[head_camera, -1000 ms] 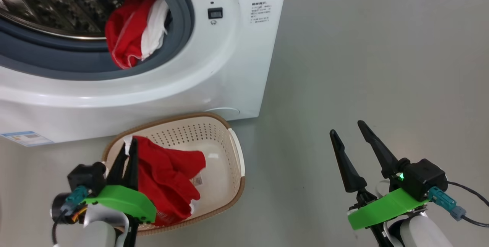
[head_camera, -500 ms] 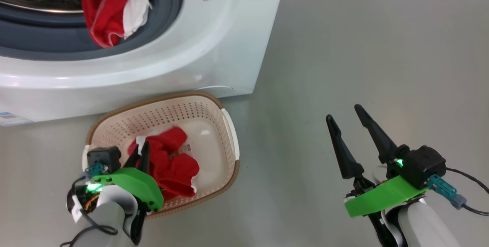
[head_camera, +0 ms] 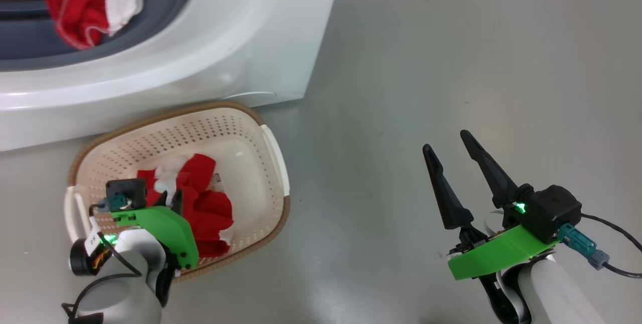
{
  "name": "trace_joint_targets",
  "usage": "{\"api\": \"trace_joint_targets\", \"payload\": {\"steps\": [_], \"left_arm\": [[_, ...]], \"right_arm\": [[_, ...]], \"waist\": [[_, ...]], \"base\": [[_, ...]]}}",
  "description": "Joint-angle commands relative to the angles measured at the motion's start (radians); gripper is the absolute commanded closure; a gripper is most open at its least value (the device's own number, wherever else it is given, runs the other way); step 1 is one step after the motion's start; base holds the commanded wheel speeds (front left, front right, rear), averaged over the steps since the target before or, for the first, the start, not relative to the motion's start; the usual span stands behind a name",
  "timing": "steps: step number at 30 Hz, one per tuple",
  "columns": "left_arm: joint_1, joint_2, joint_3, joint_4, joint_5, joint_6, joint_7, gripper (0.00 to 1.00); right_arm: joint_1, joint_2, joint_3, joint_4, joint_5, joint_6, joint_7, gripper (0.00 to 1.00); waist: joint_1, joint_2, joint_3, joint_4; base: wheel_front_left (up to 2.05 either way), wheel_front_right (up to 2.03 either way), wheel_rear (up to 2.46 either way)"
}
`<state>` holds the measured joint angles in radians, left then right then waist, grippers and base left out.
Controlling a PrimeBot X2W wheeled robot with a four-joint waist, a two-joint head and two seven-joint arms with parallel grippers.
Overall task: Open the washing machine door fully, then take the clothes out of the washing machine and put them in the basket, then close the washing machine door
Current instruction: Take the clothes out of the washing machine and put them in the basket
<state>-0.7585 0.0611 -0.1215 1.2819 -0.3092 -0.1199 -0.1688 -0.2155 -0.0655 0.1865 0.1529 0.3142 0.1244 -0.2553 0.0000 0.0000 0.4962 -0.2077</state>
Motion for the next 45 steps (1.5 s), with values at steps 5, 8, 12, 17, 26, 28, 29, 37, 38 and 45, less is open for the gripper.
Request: {"api": "trace_joint_targets", "payload": {"steps": [5,8,12,17,26,28,29,37,38,45], "left_arm": [[0.003,0.043,0.010,0.002,0.000,0.015,0.012,0.00],[0.005,0.042,0.006,0.004,-0.002,0.016,0.000,0.00],[0.010,0.037,0.005,0.005,-0.011,0.014,-0.033,0.00],[0.031,0.029,0.003,-0.005,-0.026,0.003,-0.072,0.00],[0.132,0.039,0.038,-0.212,-0.041,-0.004,-0.092,0.00],[0.182,0.038,0.061,-0.309,-0.032,0.004,-0.093,0.00],[0.209,0.036,0.072,-0.353,-0.026,0.006,-0.093,0.00],[0.389,0.024,0.142,-0.651,0.048,0.029,-0.093,0.00],[0.408,0.022,0.154,-0.685,0.054,0.033,-0.093,0.00],[0.517,0.007,0.206,-0.858,0.086,0.034,-0.093,0.00]], "right_arm": [[-0.018,0.001,0.021,-0.021,0.007,0.006,-0.006,0.00],[-0.017,0.004,0.018,-0.017,0.009,0.006,-0.006,0.00],[-0.015,0.007,0.017,-0.013,0.010,0.006,-0.006,0.00],[-0.007,0.008,0.012,-0.002,0.008,0.006,-0.006,0.00],[0.019,0.009,-0.020,0.011,-0.017,0.006,-0.006,0.00],[0.028,0.008,-0.034,0.014,-0.026,0.006,-0.006,0.00],[0.034,0.008,-0.043,0.016,-0.030,0.006,-0.006,0.00],[0.079,0.010,-0.112,0.032,-0.056,0.006,-0.006,0.00],[0.085,0.010,-0.124,0.037,-0.057,0.006,-0.006,0.00],[0.121,0.013,-0.170,0.065,-0.077,0.006,-0.006,0.00]], "waist": [[0.0000,0.0000,0.016,-0.025],[0.0000,0.0000,0.006,-0.022],[0.0000,0.0000,-0.020,-0.008],[0.0000,0.0000,-0.069,0.017],[0.0000,0.0000,-0.167,0.062],[0.0000,0.0000,-0.194,0.072],[0.0000,0.0000,-0.208,0.076],[0.0000,0.0000,-0.329,0.096],[0.0000,0.0000,-0.344,0.098],[0.0000,0.0000,-0.436,0.110]], "base": [[0.00,0.00,0.00],[0.00,0.00,0.00],[0.00,0.00,0.00],[0.00,0.00,0.00],[0.00,0.00,0.00],[0.00,0.00,0.00],[0.00,0.00,0.00],[0.00,0.00,0.00],[0.00,0.00,0.00],[0.00,0.00,0.00]]}}
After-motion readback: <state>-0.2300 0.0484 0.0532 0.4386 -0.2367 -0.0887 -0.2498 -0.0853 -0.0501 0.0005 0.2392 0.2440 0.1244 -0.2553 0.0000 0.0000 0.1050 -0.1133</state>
